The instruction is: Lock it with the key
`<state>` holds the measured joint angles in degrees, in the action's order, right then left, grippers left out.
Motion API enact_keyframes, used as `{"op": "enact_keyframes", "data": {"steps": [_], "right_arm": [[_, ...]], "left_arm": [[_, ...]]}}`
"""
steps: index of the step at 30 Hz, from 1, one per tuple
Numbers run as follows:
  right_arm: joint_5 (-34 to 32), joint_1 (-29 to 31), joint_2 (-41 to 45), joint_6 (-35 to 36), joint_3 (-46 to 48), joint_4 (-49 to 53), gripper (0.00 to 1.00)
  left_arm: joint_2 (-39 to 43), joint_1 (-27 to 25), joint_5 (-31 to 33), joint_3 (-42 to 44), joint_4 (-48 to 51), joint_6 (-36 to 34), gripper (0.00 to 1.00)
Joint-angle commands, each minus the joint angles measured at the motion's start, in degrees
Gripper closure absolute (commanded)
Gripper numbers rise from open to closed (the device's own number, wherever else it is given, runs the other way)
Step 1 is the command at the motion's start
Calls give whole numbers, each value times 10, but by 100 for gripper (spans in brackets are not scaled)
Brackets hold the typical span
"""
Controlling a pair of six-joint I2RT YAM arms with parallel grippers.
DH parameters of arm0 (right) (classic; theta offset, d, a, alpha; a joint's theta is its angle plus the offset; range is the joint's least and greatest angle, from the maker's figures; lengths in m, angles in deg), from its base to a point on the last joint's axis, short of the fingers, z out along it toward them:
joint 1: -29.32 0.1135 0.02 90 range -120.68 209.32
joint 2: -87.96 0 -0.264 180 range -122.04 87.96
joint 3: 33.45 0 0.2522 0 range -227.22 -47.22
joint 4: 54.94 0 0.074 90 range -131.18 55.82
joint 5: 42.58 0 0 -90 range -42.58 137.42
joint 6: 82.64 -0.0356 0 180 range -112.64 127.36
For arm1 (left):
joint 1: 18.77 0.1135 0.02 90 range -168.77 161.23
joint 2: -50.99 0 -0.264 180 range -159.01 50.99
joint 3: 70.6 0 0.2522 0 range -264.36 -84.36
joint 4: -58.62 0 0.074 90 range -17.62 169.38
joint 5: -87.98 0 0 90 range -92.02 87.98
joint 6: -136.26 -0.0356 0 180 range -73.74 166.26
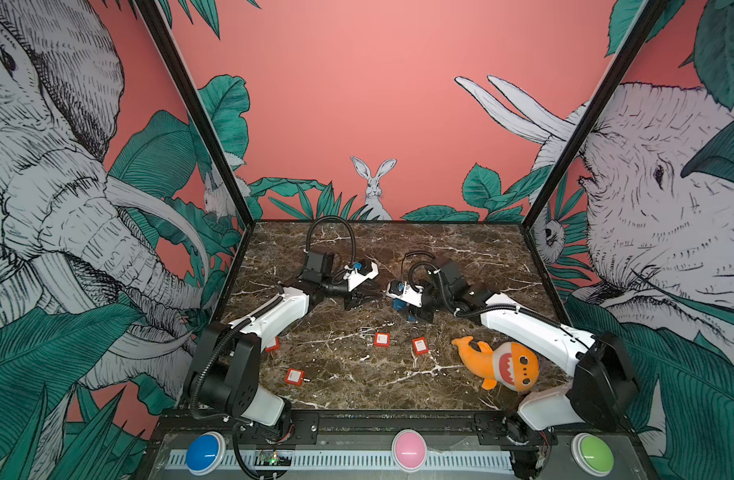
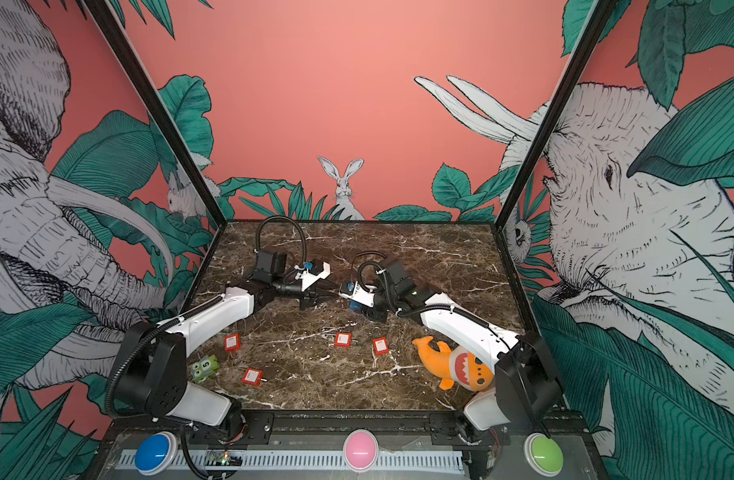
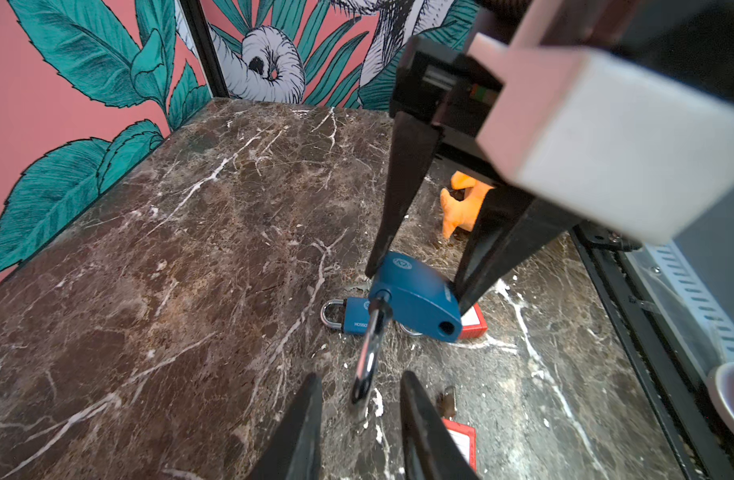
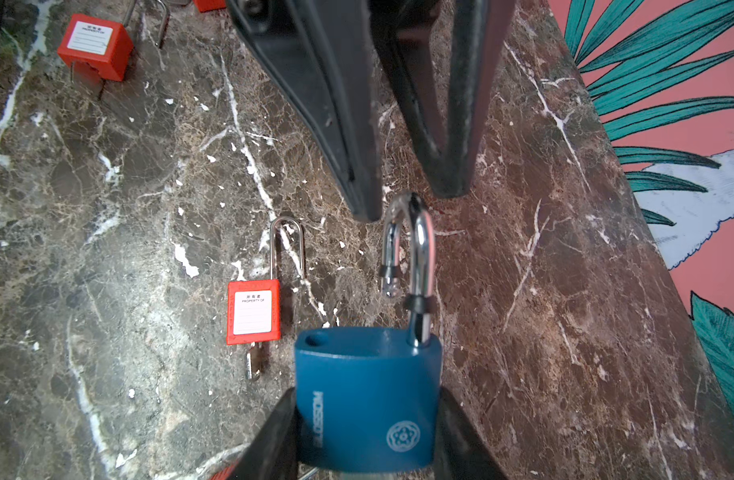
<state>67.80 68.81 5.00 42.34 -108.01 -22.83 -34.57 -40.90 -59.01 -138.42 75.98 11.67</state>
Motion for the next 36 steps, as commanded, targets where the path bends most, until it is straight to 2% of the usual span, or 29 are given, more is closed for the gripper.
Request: {"op": "enact_keyframes", "data": {"steps": [1, 9, 16, 23, 24, 25, 29, 32, 36], "right_arm": [[17, -1, 16, 12, -24, -22, 75], [22, -2, 20, 14, -23, -27, 75], [25, 0, 20, 18, -24, -24, 75], [22, 0, 22, 22, -24, -24, 74], [22, 0, 22, 22, -24, -23, 73], [21, 0, 22, 22, -25, -18, 67], [44, -2, 29, 13, -49, 48, 38], [60, -7, 36, 22, -59, 115, 32], [80, -30, 46, 4, -49, 145, 31]], "left_arm": [[-4, -6, -28, -20, 38, -31, 66], [-14, -17, -18, -26, 53, -42, 69], [-21, -27, -19, -31, 53, -45, 77], [-26, -27, -33, -35, 66, -54, 97], [-26, -27, -38, -36, 66, -55, 100], [-26, -28, -41, -35, 65, -54, 100], [-23, -28, -60, -28, 33, -25, 100], [-14, -28, -69, 5, -49, 22, 100], [-6, -34, -80, 37, -117, 44, 100]]}}
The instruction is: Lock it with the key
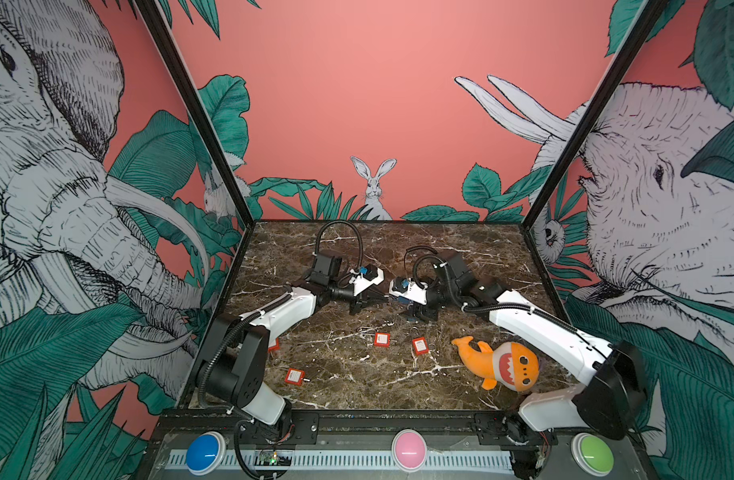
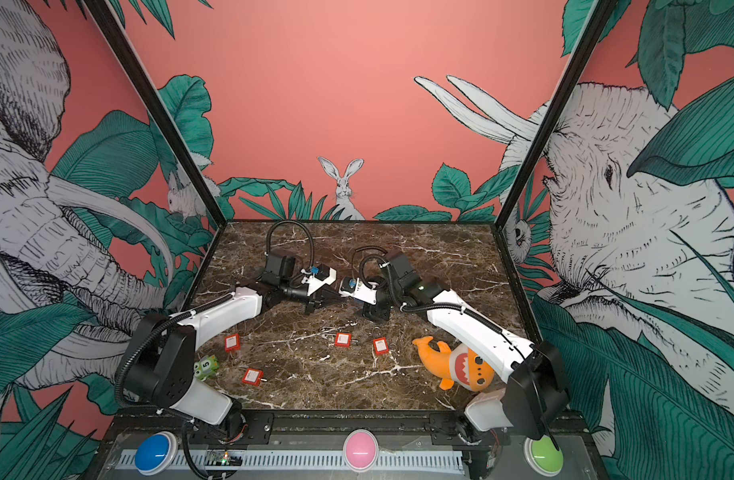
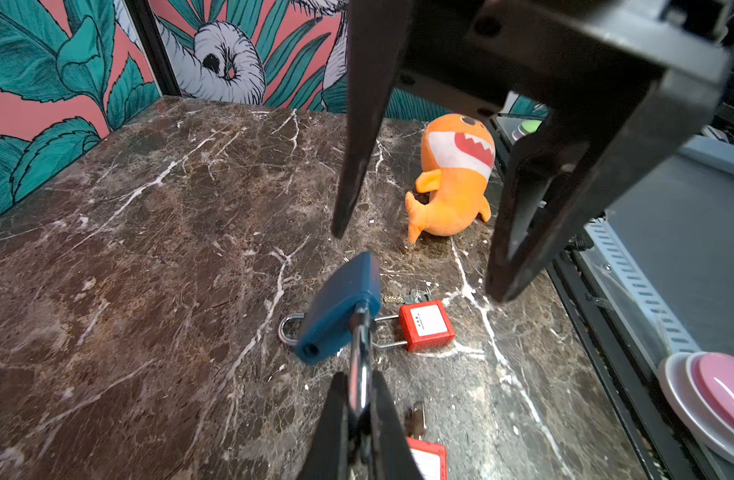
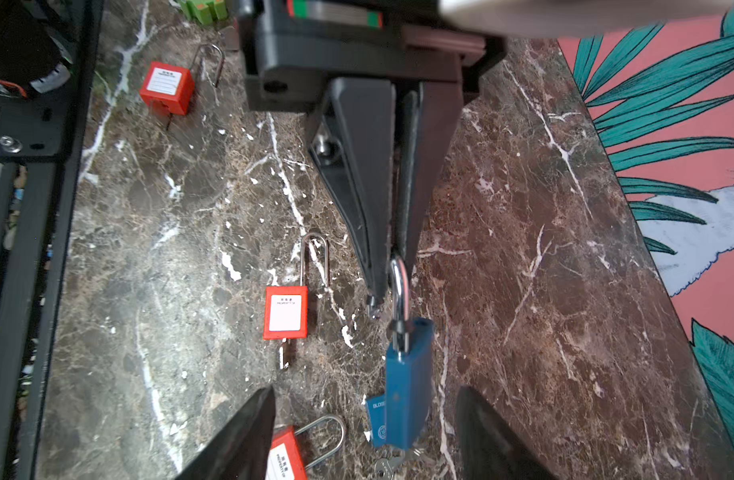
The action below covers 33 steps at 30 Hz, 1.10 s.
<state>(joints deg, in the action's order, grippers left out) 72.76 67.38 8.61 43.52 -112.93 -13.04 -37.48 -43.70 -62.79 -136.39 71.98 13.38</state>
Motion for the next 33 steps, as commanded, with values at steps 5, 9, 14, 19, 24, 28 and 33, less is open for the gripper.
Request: {"op": "enact_keyframes", "data": {"steps": [5, 9, 14, 19, 24, 28, 33], "right_arm": [[32, -23, -1, -1, -4, 81, 35], [29, -23, -16, 11, -10, 98, 40], [34, -23, -29, 7, -10, 85, 48], [49, -23, -43, -17, -6, 54, 60], [67, -23, -48, -21, -4, 40, 70], [78, -23, -48, -23, -2, 30, 78], [95, -23, -43, -19, 2, 26, 88]], "left_arm": [[28, -18, -50, 31, -110, 23, 100], [34, -25, -50, 37, -131, 25, 100], [36, -27, -71, 42, -137, 14, 100], [43, -28, -83, 48, -138, 2, 100], [47, -29, -89, 44, -125, -12, 100], [43, -30, -99, 32, -106, -24, 100], [41, -31, -94, 27, -101, -32, 100]]}}
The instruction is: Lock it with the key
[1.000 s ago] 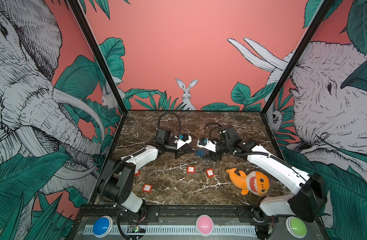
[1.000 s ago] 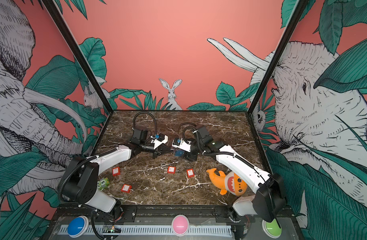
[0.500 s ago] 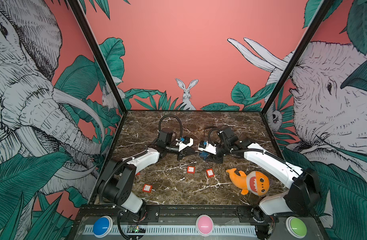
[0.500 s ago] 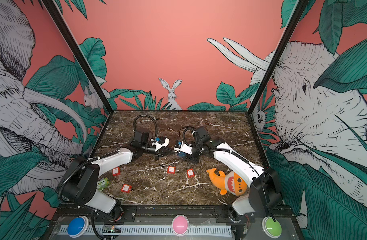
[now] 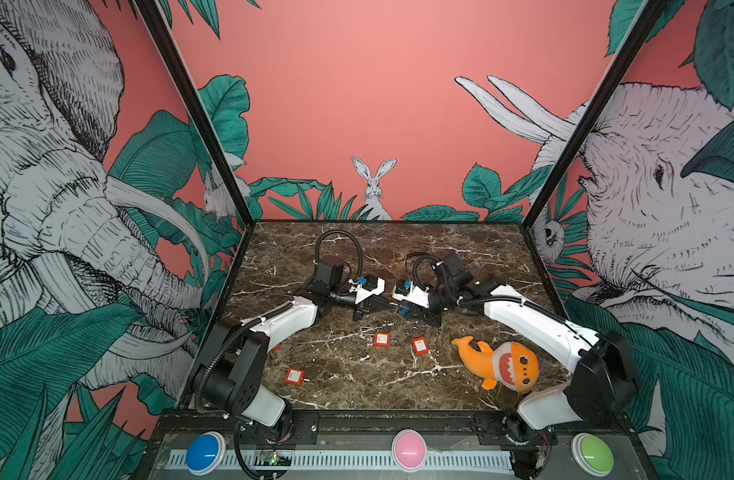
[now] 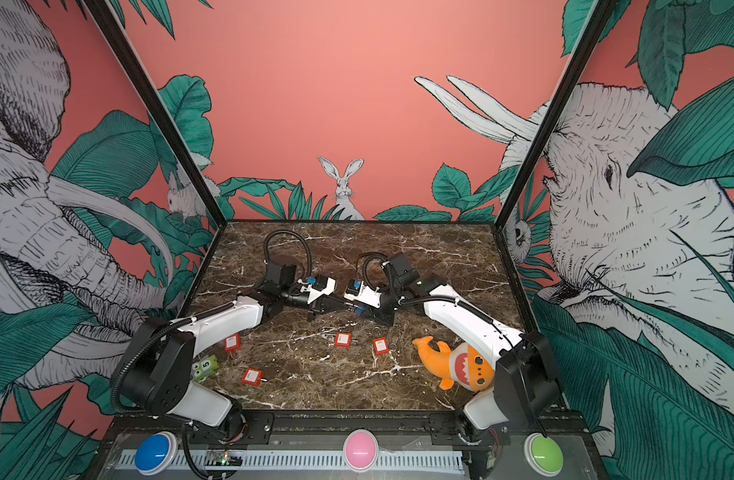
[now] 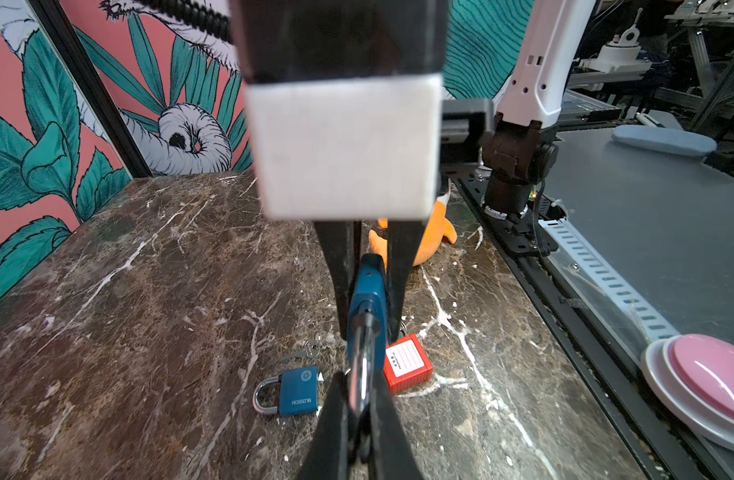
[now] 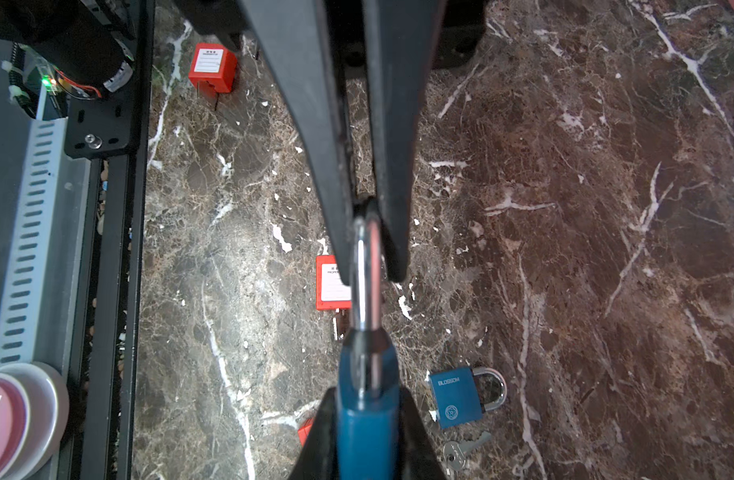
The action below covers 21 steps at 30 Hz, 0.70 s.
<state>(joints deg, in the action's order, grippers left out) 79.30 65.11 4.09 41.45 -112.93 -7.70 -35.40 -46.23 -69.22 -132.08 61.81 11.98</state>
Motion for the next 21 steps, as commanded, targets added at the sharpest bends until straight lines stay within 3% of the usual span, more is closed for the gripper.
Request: {"op": "enact_keyframes", "data": {"steps": [1, 10, 21], "right_arm": [[35, 0, 4, 2, 3, -28, 89], [45, -2, 21, 0, 11, -67, 94], [72, -22, 40, -56, 29, -174, 99]], "left_arm": [[19, -8, -25, -17, -2, -19, 100], [-9, -47, -21, -40, -3, -22, 100], [-22, -80, -11, -40, -27, -9, 100]]}}
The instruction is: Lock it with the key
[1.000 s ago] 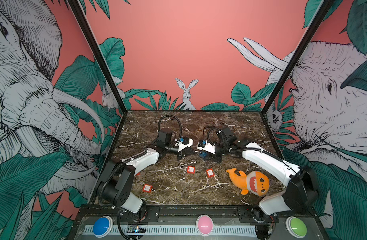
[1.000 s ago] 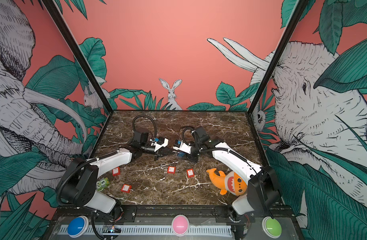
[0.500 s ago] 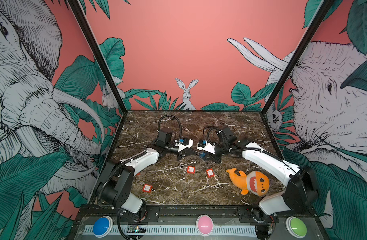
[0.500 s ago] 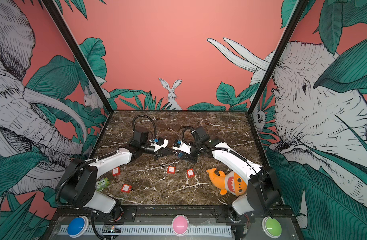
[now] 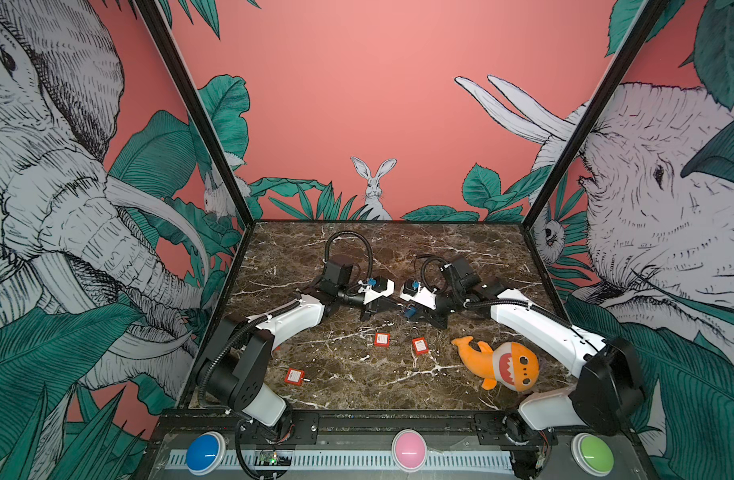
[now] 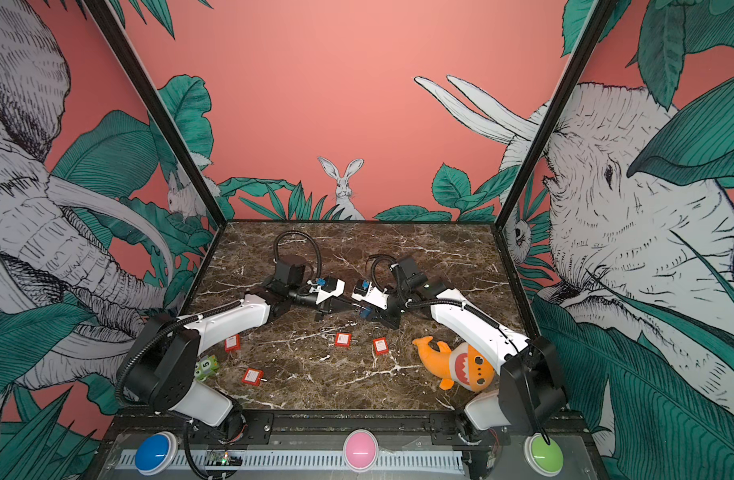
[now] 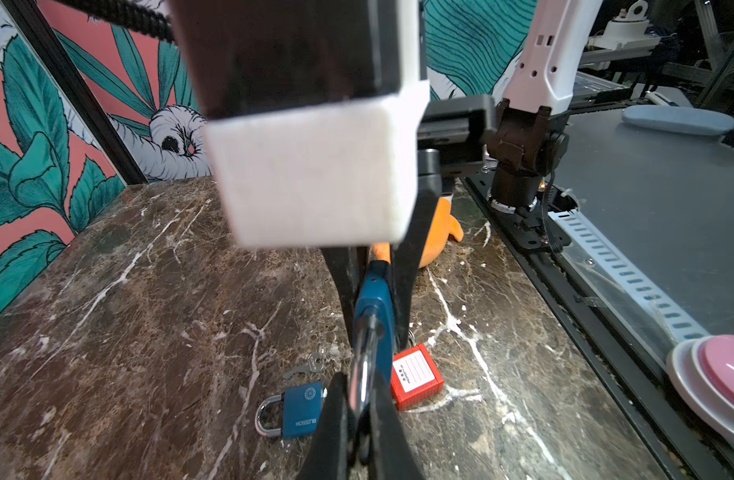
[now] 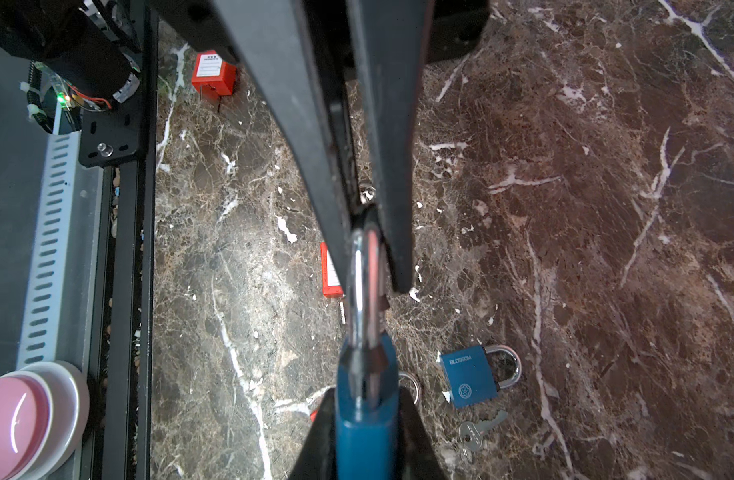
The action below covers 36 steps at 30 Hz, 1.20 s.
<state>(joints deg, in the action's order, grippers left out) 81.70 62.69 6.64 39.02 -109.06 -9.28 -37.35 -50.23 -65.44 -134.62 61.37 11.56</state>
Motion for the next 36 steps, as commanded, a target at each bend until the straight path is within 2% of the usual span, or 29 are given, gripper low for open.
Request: {"op": "enact_keyframes", "data": {"steps": [1, 6, 19, 21, 27, 36], "right_arm": [[38, 1, 15, -29, -8, -167, 100], [31, 2, 23, -16, 0, -192, 100], [95, 1, 2, -31, -23, -178, 100], [86, 1, -1, -27, -28, -180, 100], [3, 2, 14, 9, -10, -251, 100], [5, 3, 26, 41, 7, -283, 100]], "left_arm": [[-5, -40, -51, -15, -23, -2, 100], [-6, -43, -45, -14, -23, 1, 100], [11, -57, 10, -7, -11, -56, 100], [9, -56, 0, -9, -5, -54, 100], [-13, -57, -49, -32, 46, -48, 100], [-23, -56, -61, -52, 103, -68, 100]]}}
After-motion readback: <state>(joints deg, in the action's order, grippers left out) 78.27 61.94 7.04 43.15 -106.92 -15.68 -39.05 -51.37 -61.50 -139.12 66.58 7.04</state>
